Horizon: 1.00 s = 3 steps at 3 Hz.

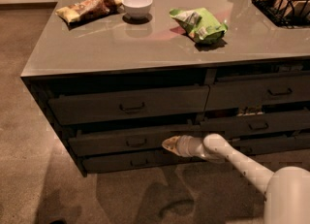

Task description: Close middle drawer

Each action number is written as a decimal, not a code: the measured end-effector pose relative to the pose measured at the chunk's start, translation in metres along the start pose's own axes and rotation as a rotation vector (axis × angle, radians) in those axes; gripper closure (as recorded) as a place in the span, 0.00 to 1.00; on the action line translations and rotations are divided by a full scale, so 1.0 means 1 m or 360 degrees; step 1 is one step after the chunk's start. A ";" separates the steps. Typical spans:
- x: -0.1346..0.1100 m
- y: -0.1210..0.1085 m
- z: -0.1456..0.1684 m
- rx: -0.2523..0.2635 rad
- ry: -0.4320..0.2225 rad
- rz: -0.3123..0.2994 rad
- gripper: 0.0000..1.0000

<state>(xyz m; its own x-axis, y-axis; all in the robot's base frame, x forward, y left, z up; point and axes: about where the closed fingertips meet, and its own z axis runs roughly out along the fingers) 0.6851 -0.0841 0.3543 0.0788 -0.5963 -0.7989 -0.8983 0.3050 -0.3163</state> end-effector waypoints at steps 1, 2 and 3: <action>0.006 -0.011 0.004 0.0019 -0.0018 0.0009 1.00; 0.006 -0.011 0.003 0.0015 -0.0039 0.0013 1.00; 0.000 0.014 -0.014 -0.0050 -0.0127 0.0046 1.00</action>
Offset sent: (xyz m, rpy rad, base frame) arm 0.0136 -0.0120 -0.0004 0.0366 -0.0113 -0.0061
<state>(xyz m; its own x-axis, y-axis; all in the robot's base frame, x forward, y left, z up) 0.6666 -0.0908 0.3571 0.0855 -0.5260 -0.8462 -0.9136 0.2974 -0.2772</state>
